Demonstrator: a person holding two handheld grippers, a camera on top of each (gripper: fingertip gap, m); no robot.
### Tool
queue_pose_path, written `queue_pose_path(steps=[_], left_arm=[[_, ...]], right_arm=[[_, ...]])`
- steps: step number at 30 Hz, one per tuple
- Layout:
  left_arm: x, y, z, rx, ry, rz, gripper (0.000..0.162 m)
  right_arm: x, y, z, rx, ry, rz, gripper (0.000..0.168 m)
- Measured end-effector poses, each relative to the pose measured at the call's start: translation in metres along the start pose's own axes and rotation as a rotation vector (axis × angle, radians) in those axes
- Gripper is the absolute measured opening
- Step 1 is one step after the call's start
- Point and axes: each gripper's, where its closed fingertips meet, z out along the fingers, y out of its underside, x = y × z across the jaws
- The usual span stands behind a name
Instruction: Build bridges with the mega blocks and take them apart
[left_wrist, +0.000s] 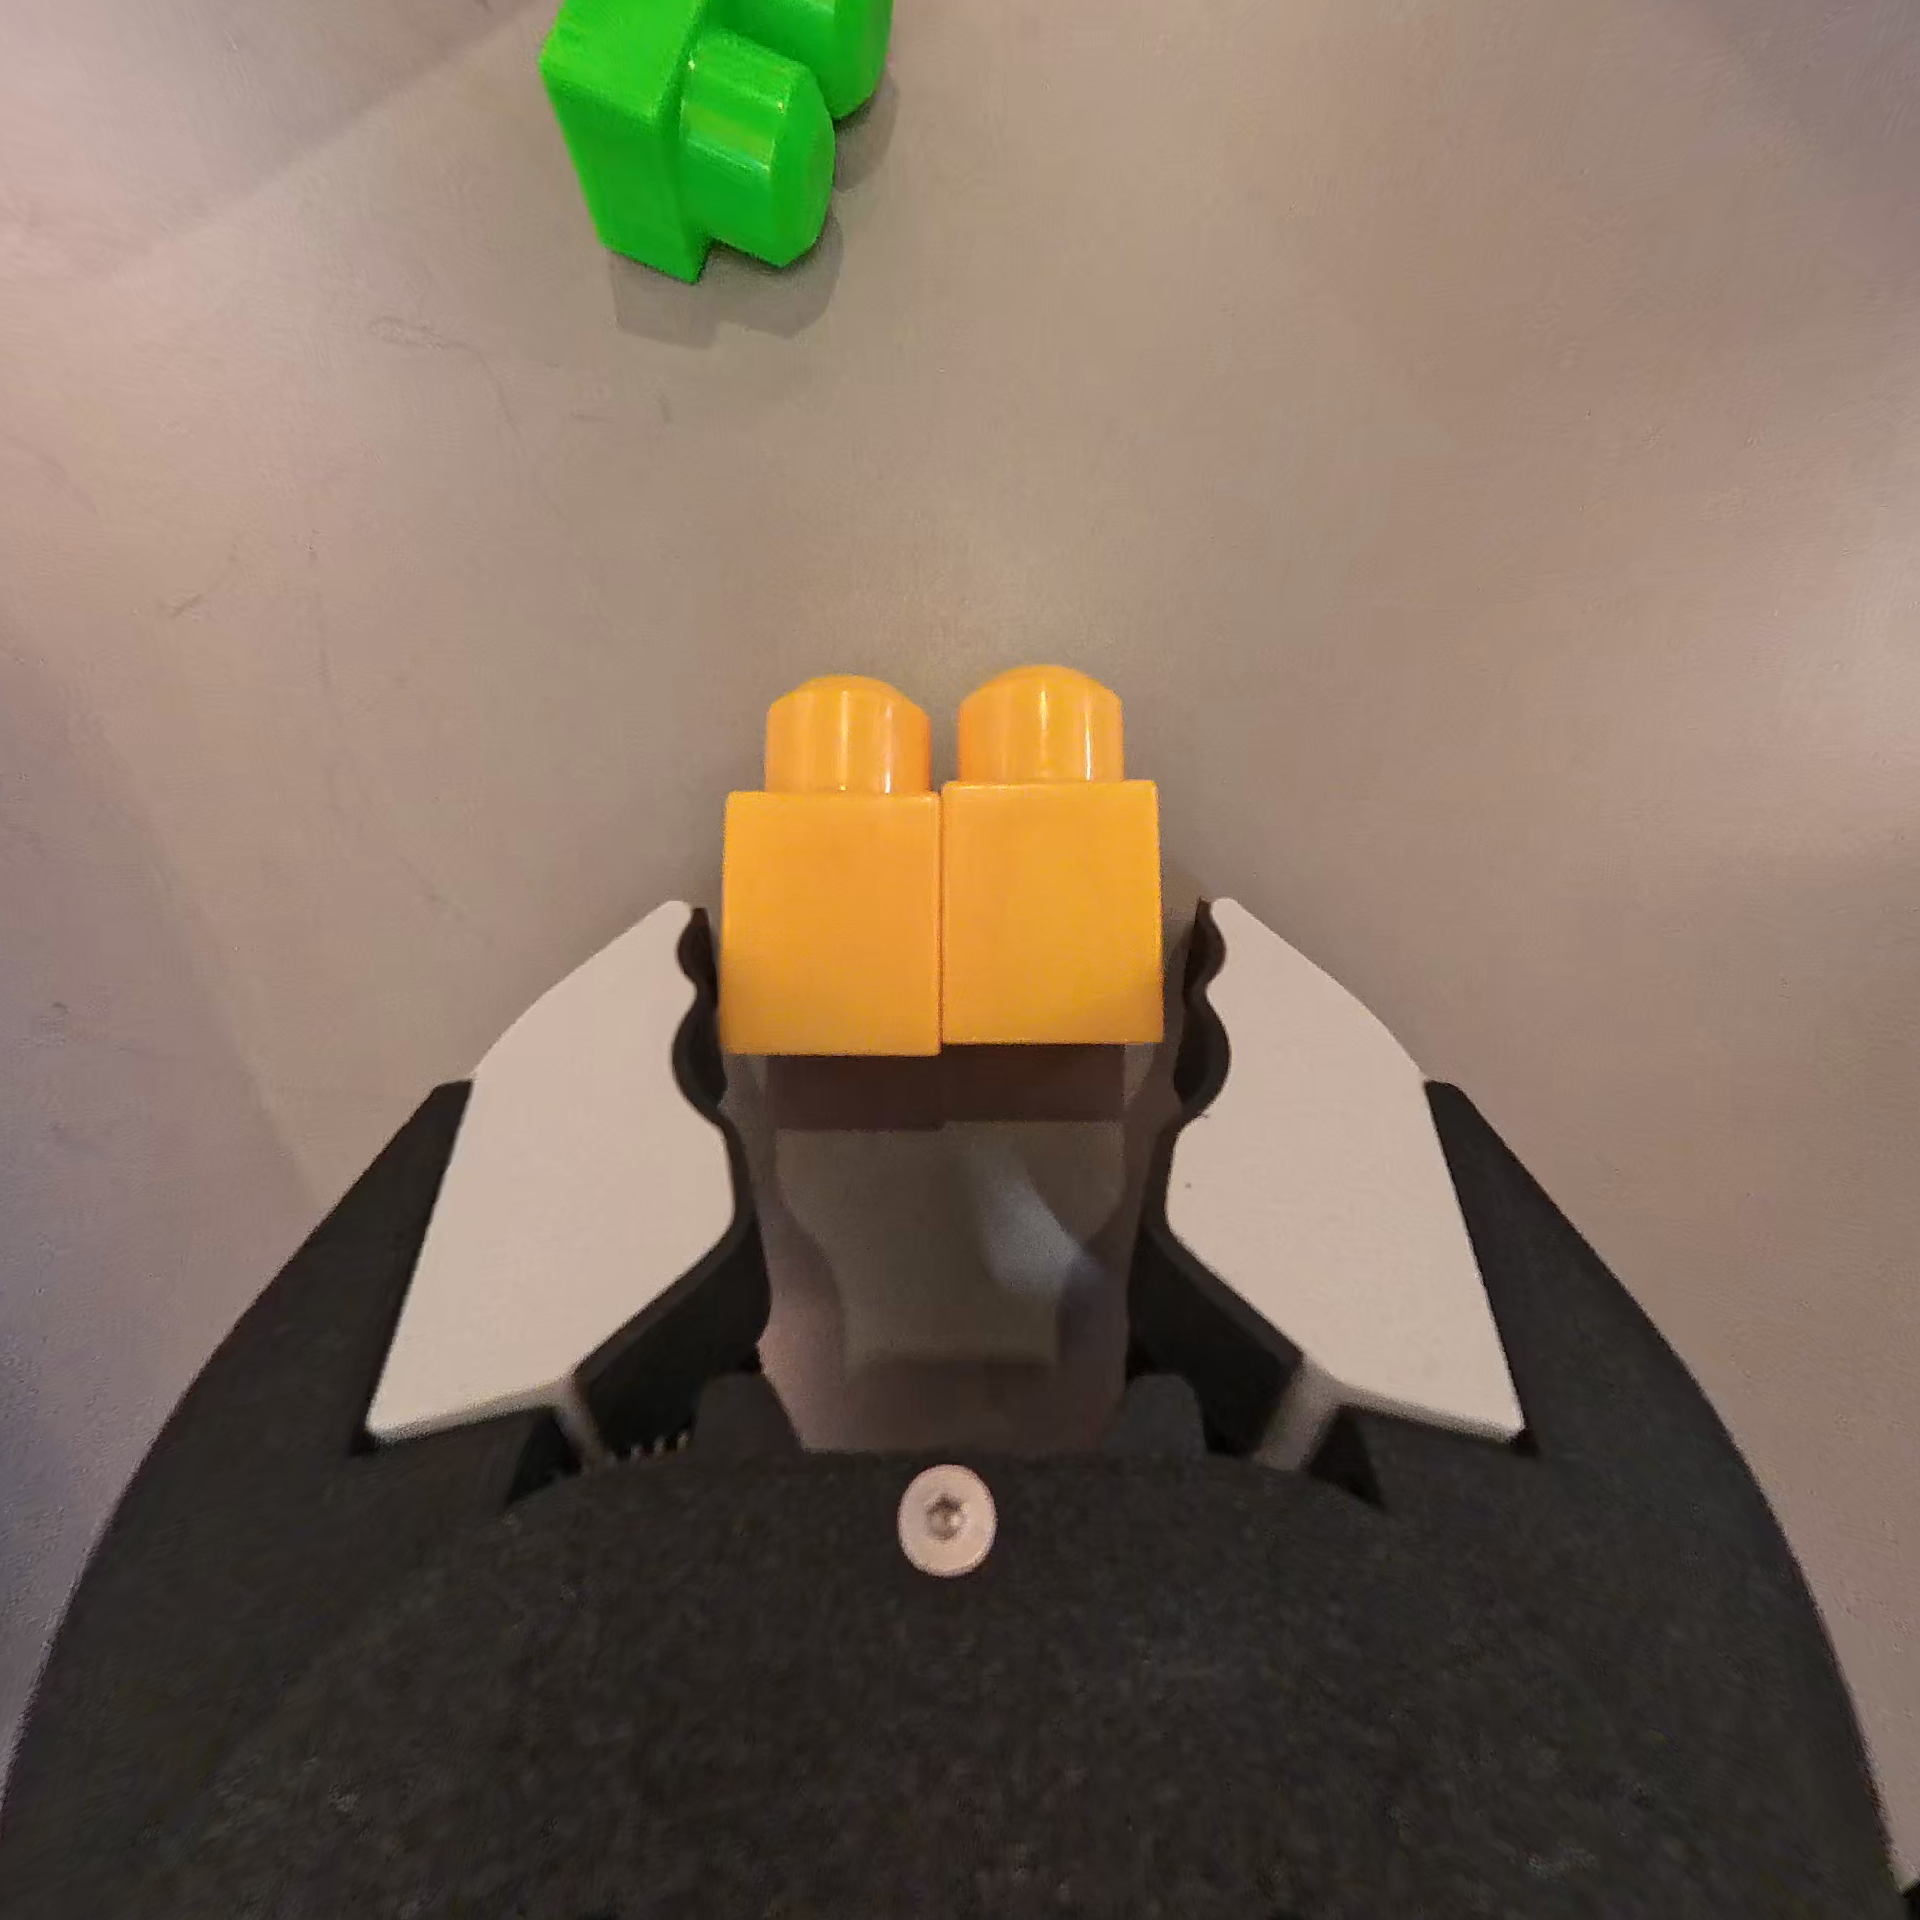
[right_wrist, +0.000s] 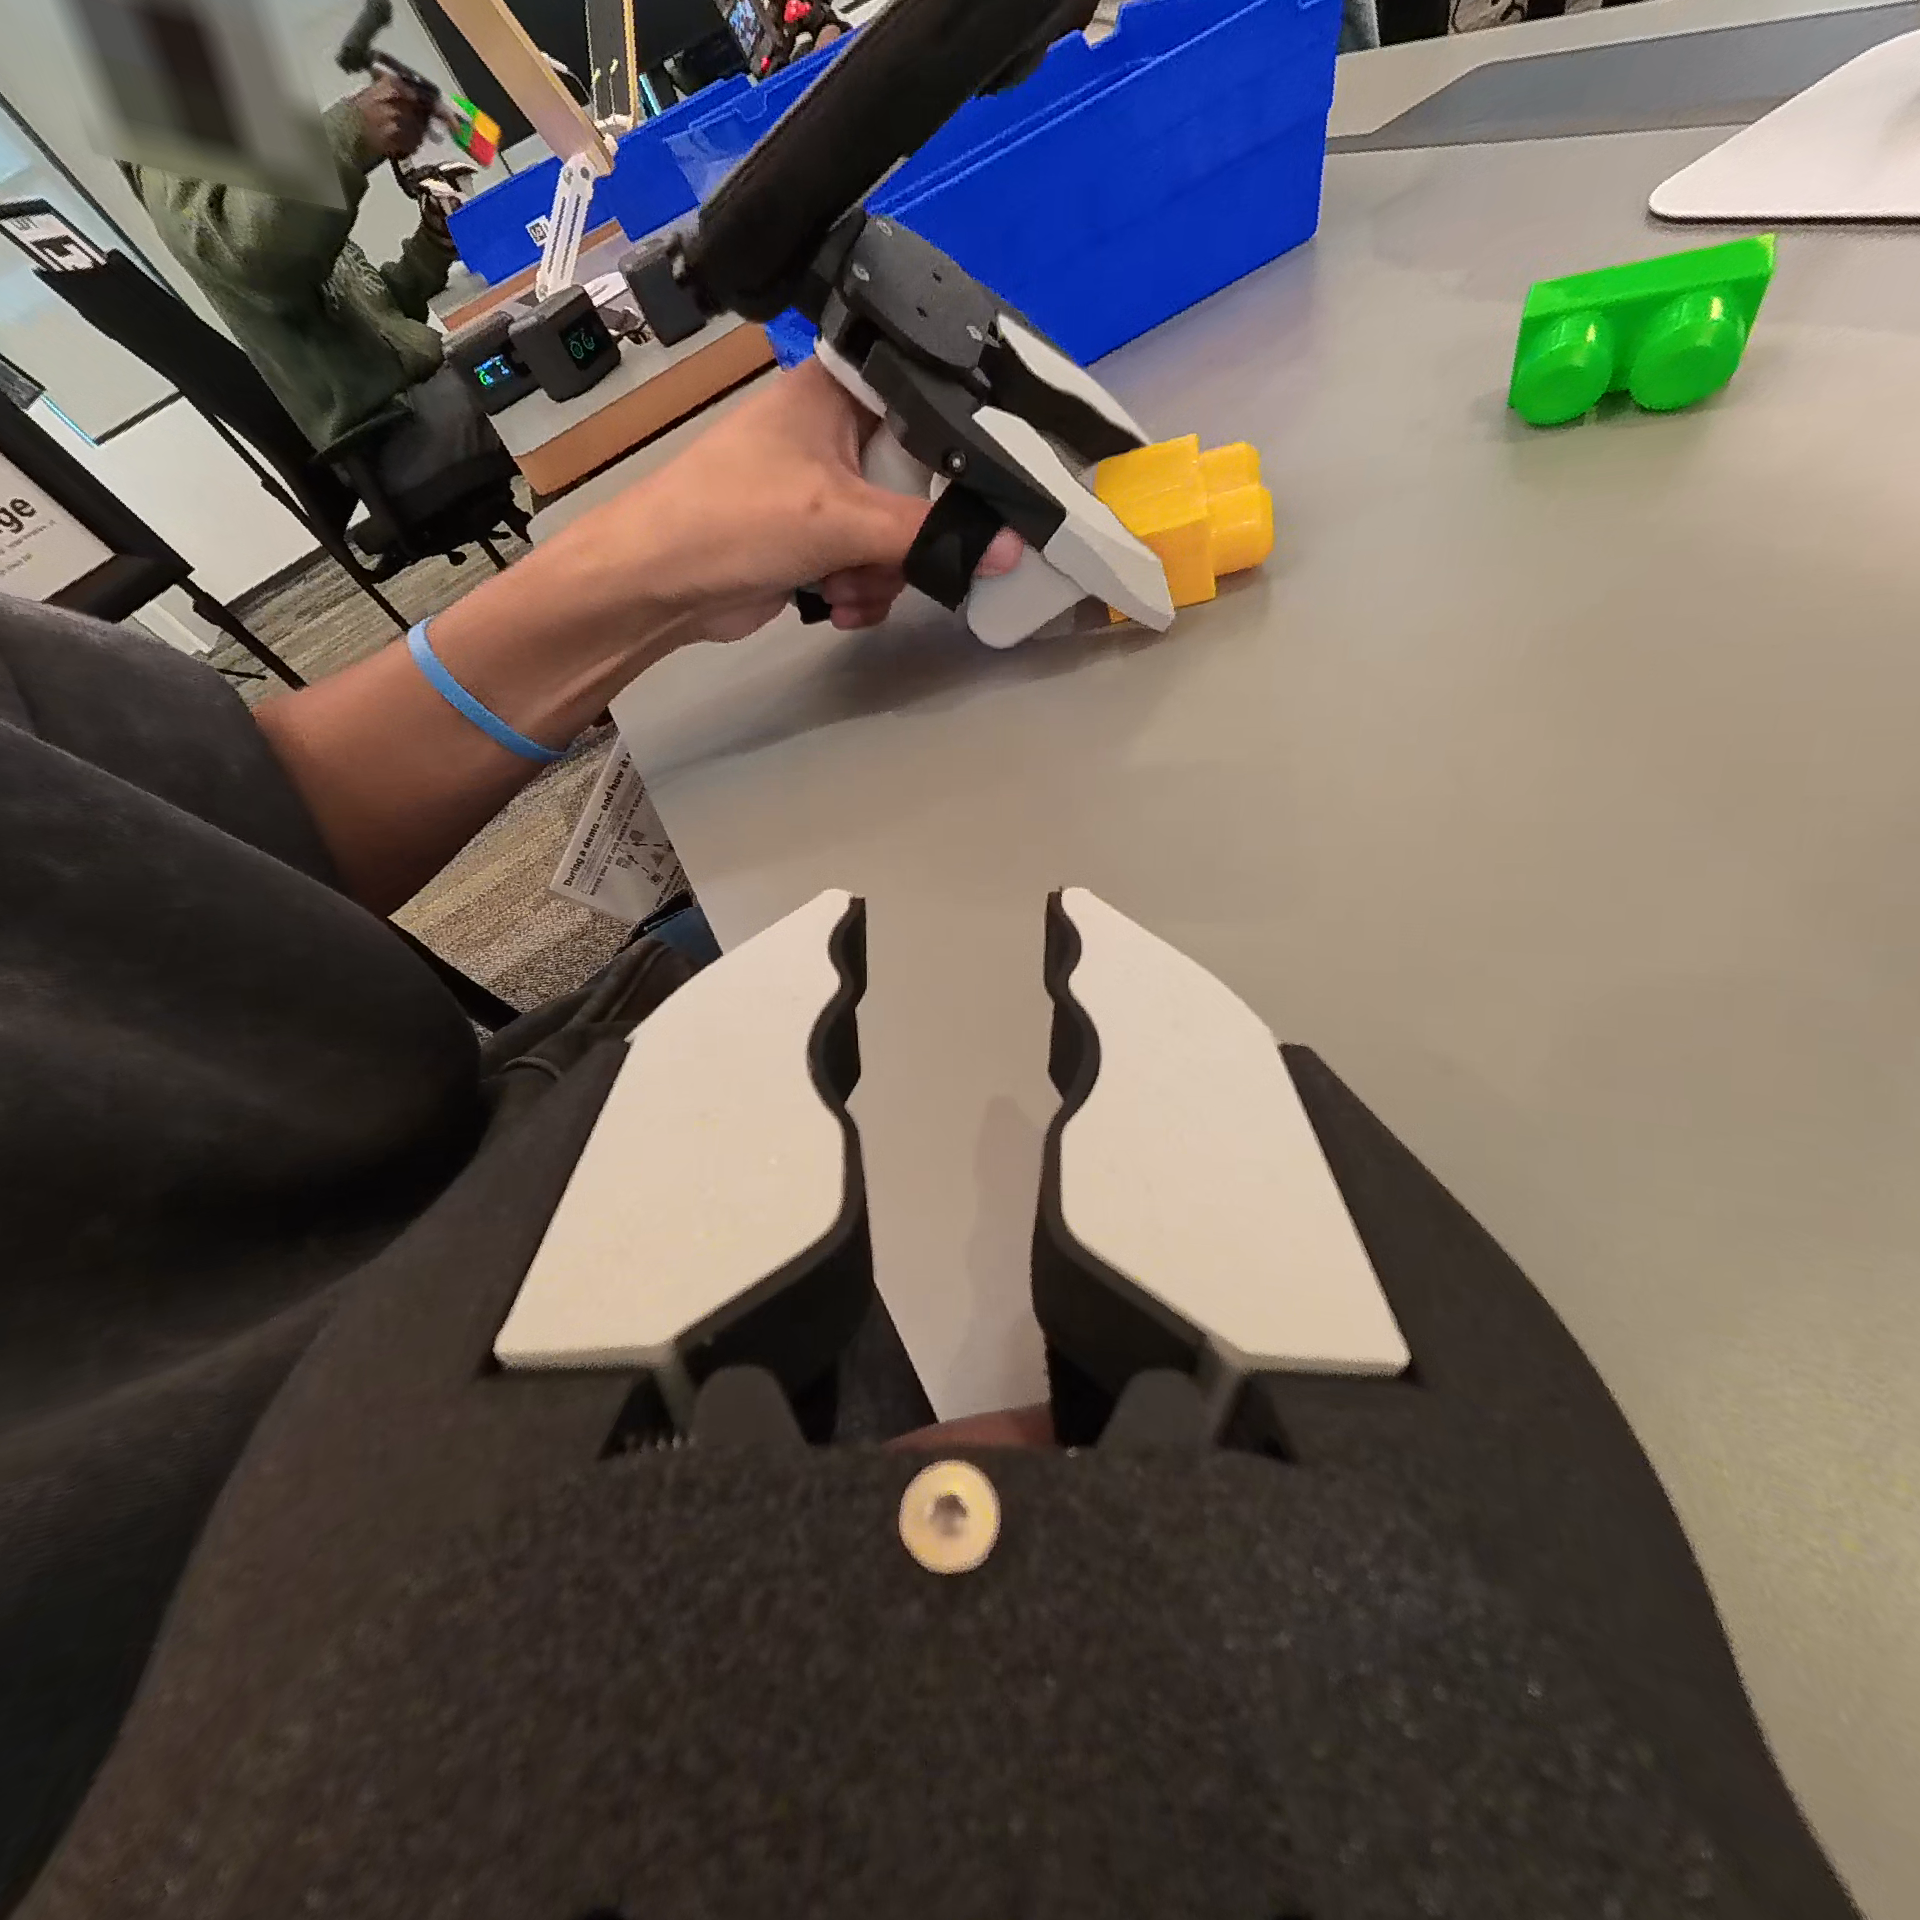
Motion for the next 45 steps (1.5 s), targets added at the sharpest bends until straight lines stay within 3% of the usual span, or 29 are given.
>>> queue_pose_path(steps=[22,33,39,45], left_arm=[[0.014,-0.002,-0.006,-0.019,0.084,0.087,0.078],[0.021,0.005,-0.004,-0.092,0.119,0.151,0.087],[0.018,0.000,0.001,-0.034,0.127,0.116,0.091],[0.018,-0.007,0.004,0.074,0.112,0.064,0.084]], right_arm=[[-0.002,0.001,0.000,-0.007,-0.005,-0.006,0.033],[-0.002,0.003,0.000,-0.020,-0.005,-0.013,0.033],[-0.001,0.003,0.000,-0.020,-0.007,-0.007,0.033],[-0.001,0.005,0.001,-0.025,-0.011,-0.006,0.033]])
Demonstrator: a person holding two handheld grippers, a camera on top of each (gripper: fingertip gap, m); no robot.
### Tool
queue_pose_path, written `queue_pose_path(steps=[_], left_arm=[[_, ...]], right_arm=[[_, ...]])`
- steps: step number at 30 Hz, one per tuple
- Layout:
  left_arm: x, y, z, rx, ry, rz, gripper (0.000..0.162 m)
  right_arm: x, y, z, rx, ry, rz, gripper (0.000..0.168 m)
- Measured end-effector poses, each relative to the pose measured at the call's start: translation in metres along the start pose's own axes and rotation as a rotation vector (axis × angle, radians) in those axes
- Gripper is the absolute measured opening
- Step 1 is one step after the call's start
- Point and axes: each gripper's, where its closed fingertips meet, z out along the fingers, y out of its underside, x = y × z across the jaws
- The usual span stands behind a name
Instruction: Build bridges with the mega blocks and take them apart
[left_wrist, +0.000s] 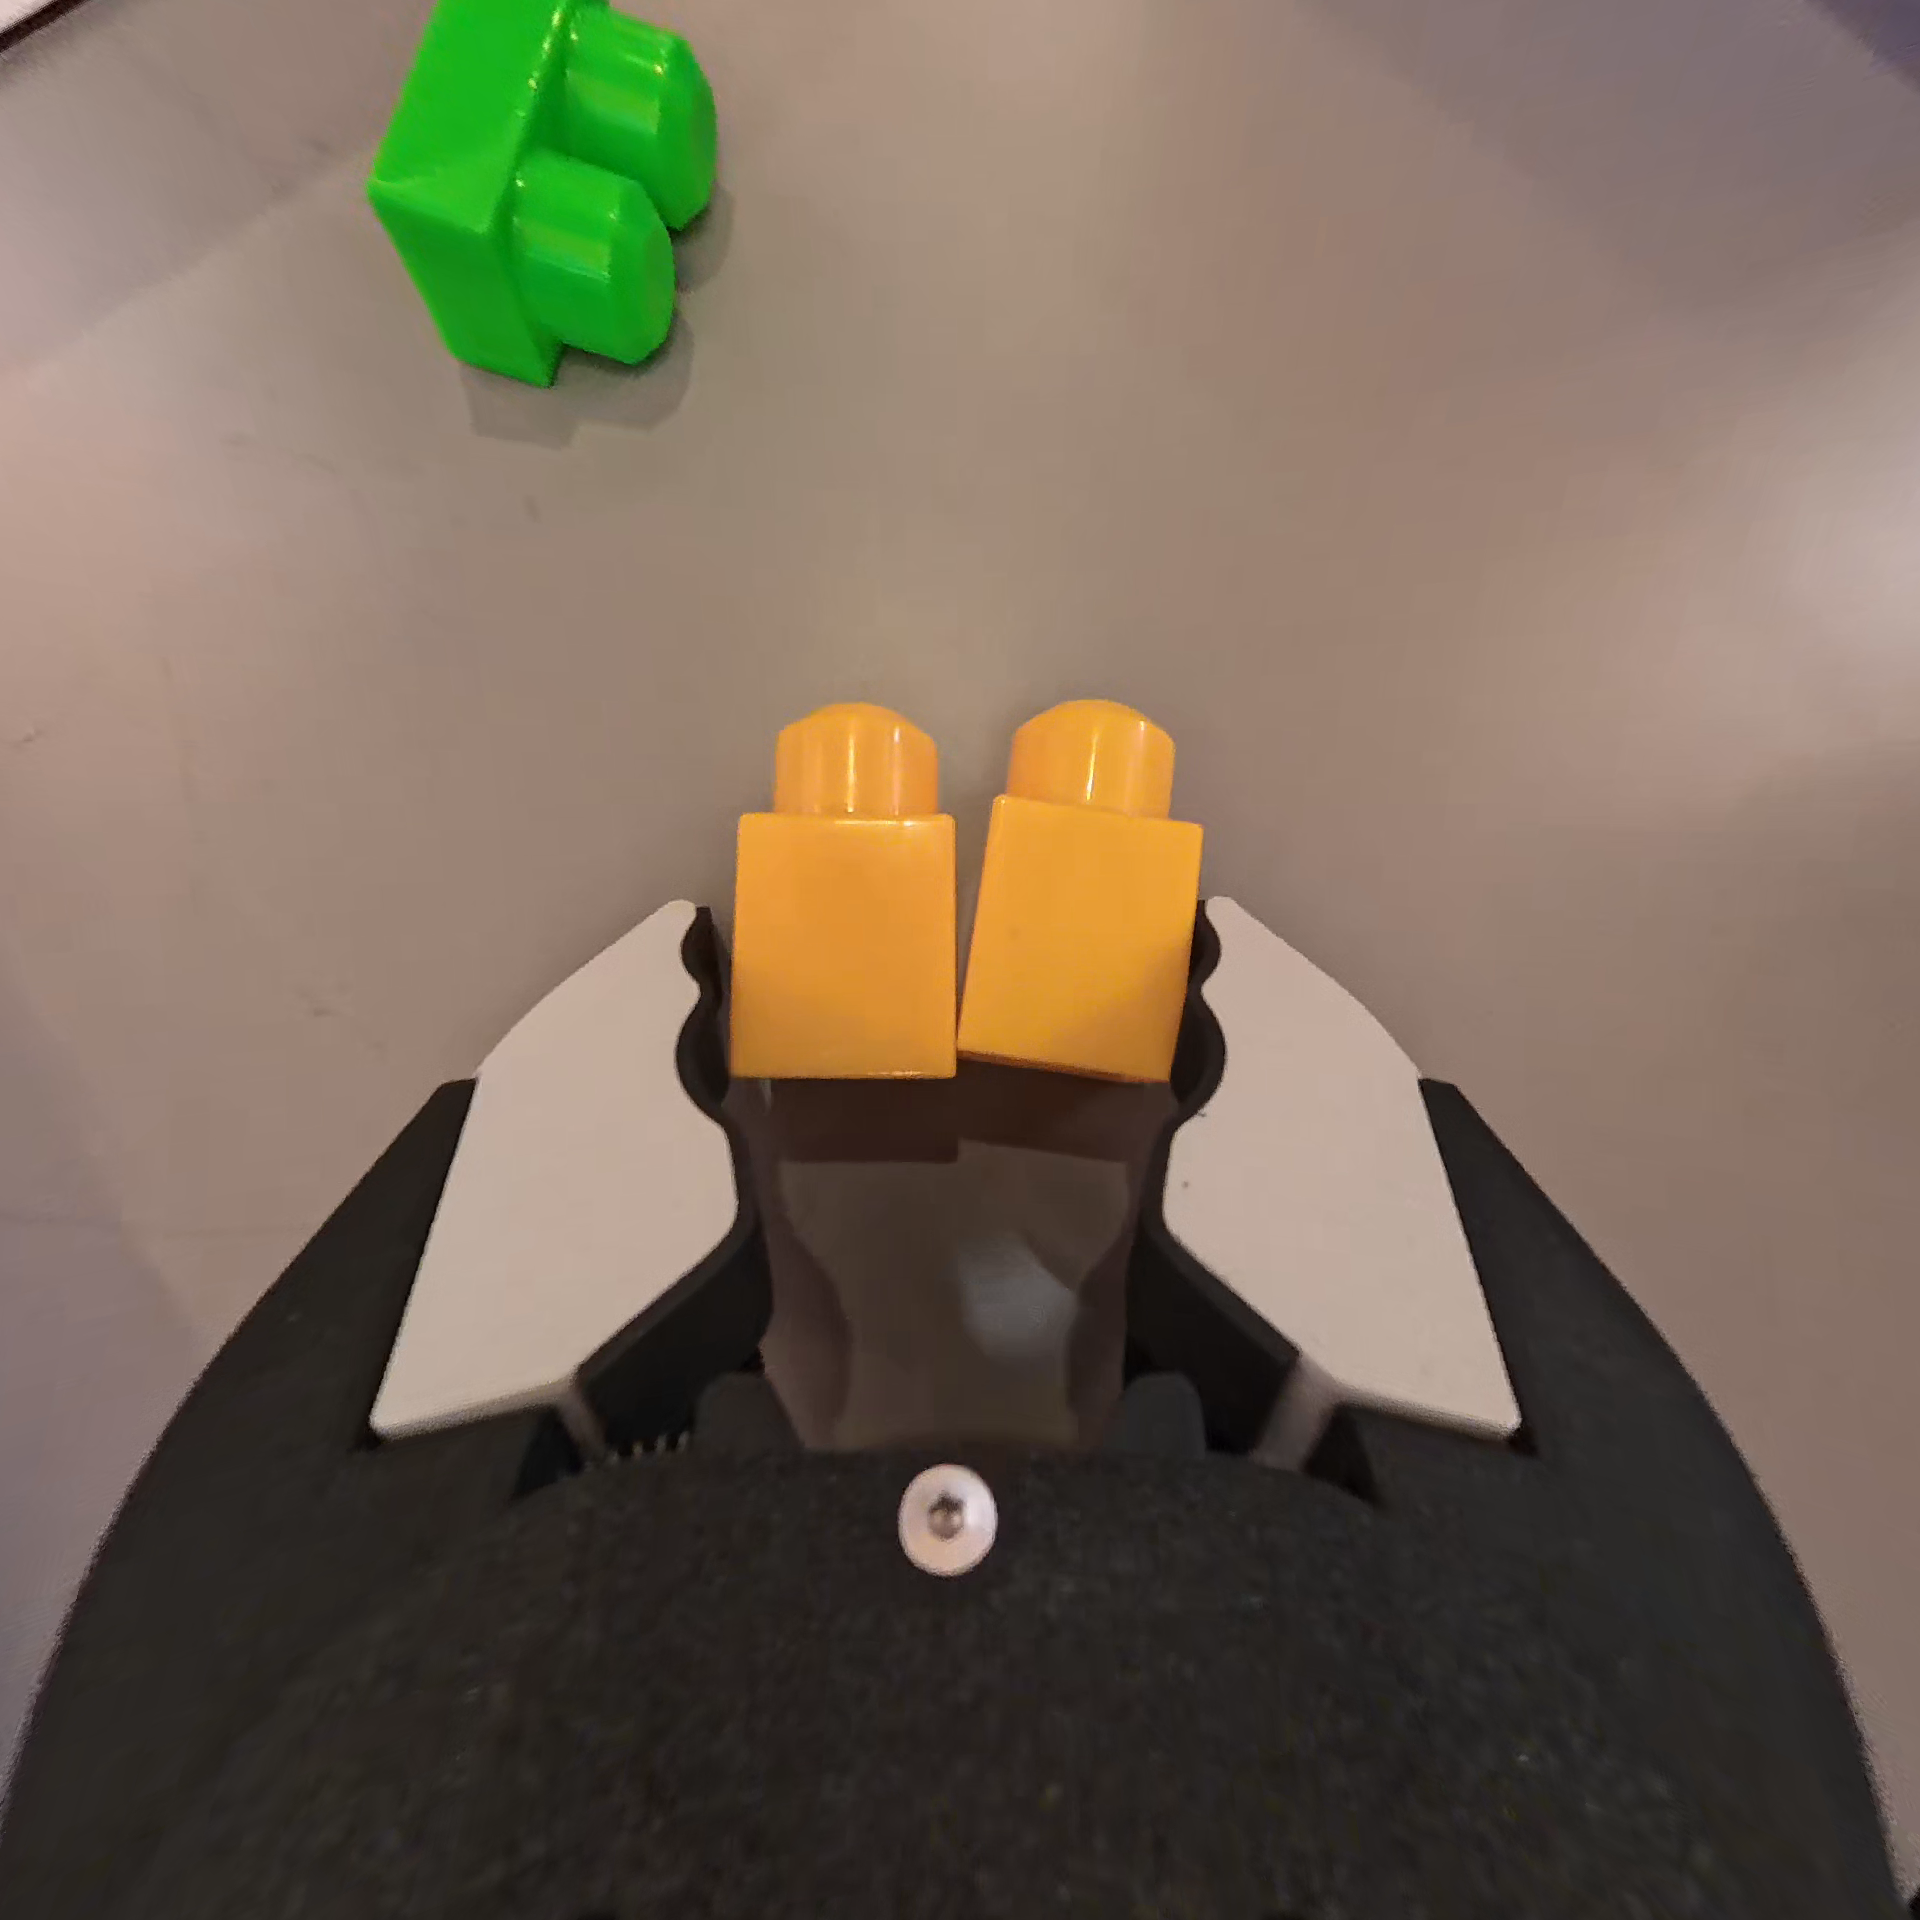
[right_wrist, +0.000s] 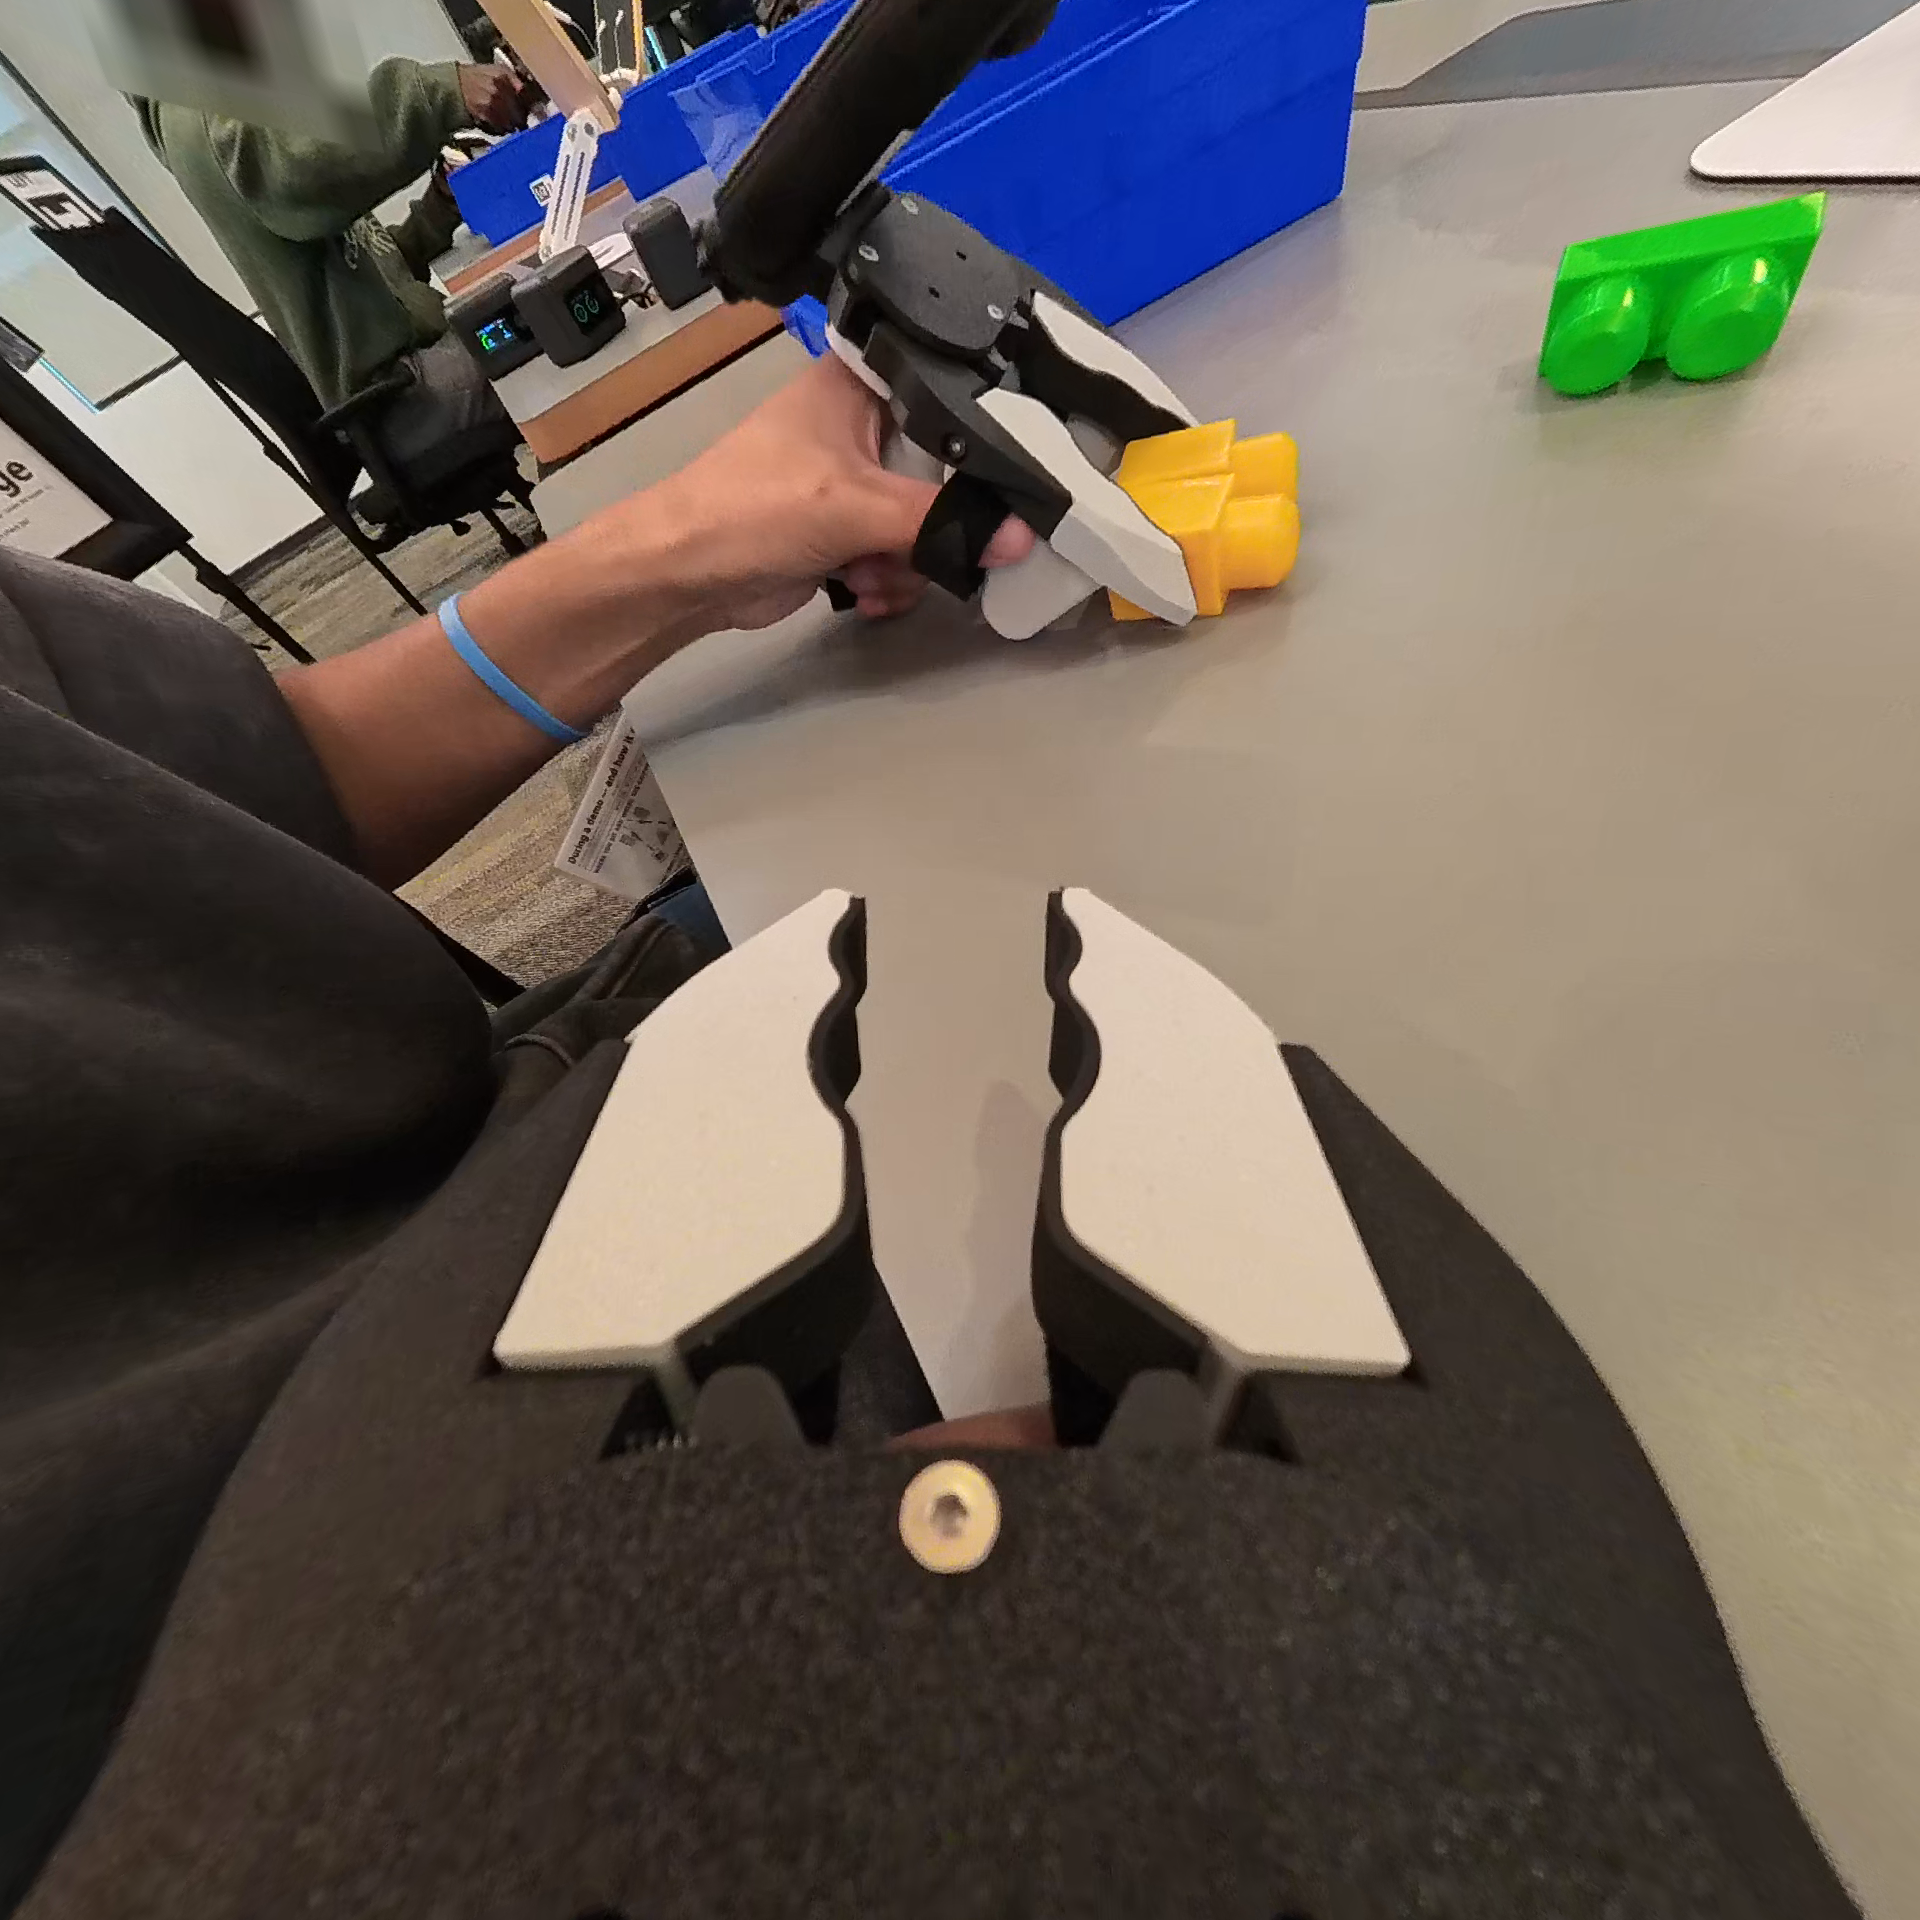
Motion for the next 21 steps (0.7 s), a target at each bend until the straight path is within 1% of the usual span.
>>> queue_pose_path(steps=[5,12,14,18,21], left_arm=[[0.002,0.000,0.000,-0.015,0.018,0.008,0.083],[0.009,0.000,0.000,-0.041,0.077,0.103,0.081],[0.008,0.000,0.000,-0.046,0.102,0.087,0.081],[0.014,-0.010,-0.008,0.011,0.166,0.067,0.078],[0.009,-0.004,-0.007,-0.025,0.125,0.124,0.078]], right_arm=[[-0.001,0.001,0.000,-0.006,-0.003,-0.005,0.033],[0.000,0.001,0.000,-0.004,-0.004,0.000,0.033],[0.000,0.001,0.000,-0.005,-0.003,-0.002,0.033],[0.000,0.001,0.000,-0.003,-0.002,0.000,0.033],[0.000,0.001,0.000,-0.003,-0.006,0.005,0.033]])
